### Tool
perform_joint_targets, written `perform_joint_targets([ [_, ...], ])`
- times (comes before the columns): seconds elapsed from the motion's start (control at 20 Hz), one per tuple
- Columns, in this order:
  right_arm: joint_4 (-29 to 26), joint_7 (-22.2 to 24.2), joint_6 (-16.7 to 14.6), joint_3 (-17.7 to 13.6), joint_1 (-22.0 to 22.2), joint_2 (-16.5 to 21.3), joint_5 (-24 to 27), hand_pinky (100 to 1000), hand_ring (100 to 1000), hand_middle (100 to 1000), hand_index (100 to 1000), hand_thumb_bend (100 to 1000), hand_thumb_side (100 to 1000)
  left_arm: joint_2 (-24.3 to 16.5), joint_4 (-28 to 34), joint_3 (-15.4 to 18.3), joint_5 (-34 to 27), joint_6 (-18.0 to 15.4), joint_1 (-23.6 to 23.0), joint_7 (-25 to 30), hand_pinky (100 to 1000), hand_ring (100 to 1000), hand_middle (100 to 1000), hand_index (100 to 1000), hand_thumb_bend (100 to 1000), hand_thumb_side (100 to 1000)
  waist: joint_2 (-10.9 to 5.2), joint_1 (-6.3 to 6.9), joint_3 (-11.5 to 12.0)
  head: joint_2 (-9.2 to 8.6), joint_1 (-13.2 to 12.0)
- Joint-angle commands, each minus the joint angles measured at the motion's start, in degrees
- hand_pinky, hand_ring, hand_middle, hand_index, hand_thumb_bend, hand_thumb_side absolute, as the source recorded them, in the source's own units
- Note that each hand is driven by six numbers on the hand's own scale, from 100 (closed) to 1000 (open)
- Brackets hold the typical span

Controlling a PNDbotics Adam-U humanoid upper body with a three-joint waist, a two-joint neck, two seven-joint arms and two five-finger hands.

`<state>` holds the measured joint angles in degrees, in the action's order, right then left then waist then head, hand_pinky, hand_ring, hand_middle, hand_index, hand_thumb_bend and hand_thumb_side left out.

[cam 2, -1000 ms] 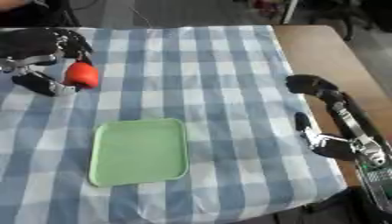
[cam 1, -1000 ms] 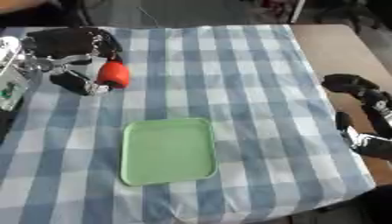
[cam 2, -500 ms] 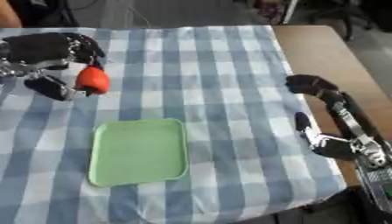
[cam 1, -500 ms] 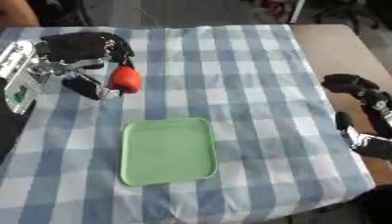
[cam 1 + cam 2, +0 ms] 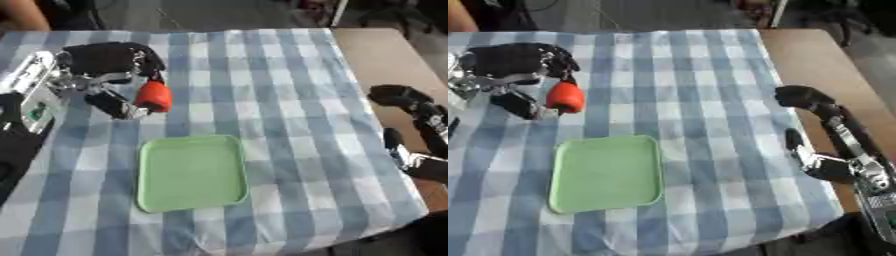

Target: Pick up objects on the table and place them in the box.

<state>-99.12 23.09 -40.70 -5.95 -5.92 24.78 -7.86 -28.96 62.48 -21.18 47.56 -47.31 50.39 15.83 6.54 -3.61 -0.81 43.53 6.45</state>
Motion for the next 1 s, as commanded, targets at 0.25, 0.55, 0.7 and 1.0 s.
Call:
perform_joint_targets([
  [0.25, -0.52, 11.52, -11.27, -0.26, -0.80, 1.35, 0.38, 835, 838, 860, 844, 100, 447, 0.12, 2.27, -1.35, -0.62, -4.66, 0.13, 5.77, 888, 766, 491, 376, 100, 531, -0.69, 0.12, -0.18, -0.59, -0.73],
  [0.55, -0.50, 11.62, -11.27, -0.23, -0.82, 1.36, 0.43, 835, 838, 860, 845, 100, 448, 0.29, 3.65, -2.70, -0.68, -4.66, -0.76, 6.46, 887, 766, 491, 377, 100, 538, -0.67, 0.16, -0.22, -0.54, -0.79],
  [0.7, -0.50, 11.69, -11.27, -0.20, -0.84, 1.35, 0.48, 835, 838, 860, 845, 100, 448, 0.66, 3.81, -3.27, -0.68, -4.66, -1.19, 6.99, 887, 766, 491, 377, 100, 543, -0.66, 0.14, -0.24, -0.60, -0.82],
  [1.0, -0.47, 11.73, -11.27, -0.26, -0.83, 1.36, 0.47, 835, 838, 860, 845, 100, 448, 1.09, 5.45, -5.13, -1.24, -4.66, -2.21, 8.47, 887, 767, 492, 377, 100, 552, -0.59, 0.15, -0.28, -0.66, -0.87],
])
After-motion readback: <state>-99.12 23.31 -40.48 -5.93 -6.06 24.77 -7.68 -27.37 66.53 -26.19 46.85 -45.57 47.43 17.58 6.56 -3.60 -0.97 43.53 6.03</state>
